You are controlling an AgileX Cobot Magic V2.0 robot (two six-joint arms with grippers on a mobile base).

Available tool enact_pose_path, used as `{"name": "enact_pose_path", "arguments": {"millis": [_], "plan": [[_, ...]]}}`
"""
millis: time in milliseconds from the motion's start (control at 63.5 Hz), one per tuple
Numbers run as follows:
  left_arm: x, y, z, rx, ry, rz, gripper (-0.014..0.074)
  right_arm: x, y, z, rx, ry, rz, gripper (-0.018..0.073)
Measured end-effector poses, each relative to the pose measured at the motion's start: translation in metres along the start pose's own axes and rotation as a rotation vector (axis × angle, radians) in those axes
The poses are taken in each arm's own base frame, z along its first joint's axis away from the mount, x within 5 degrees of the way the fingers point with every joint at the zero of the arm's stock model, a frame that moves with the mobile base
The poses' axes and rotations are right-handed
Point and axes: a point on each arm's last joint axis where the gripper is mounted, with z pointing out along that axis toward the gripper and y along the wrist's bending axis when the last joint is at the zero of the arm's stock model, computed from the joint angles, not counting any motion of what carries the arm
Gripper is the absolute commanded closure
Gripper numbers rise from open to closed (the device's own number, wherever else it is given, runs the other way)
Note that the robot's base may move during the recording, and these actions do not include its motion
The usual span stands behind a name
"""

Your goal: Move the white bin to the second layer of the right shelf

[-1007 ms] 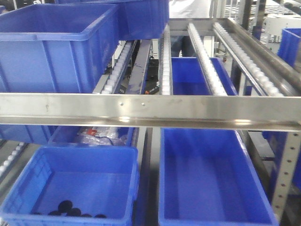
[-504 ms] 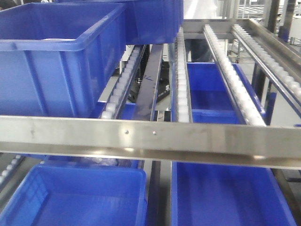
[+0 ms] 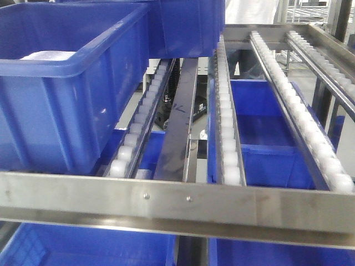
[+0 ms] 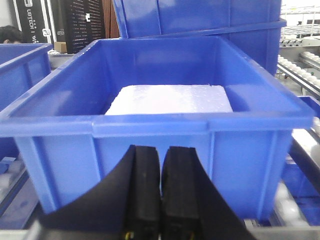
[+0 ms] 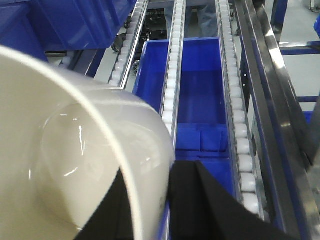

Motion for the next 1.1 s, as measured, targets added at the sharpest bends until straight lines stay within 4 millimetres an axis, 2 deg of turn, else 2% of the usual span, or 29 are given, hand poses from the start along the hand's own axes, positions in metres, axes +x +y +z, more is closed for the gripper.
{"name": "enact_pose_path", "arguments": {"millis": [1102], "plan": [[0.0000,0.0000,0.0000,0.000,0.000,0.000,0.0512,0.0000,0.0000,0.0000,0.000,0.000,0.000,0.0503]]}}
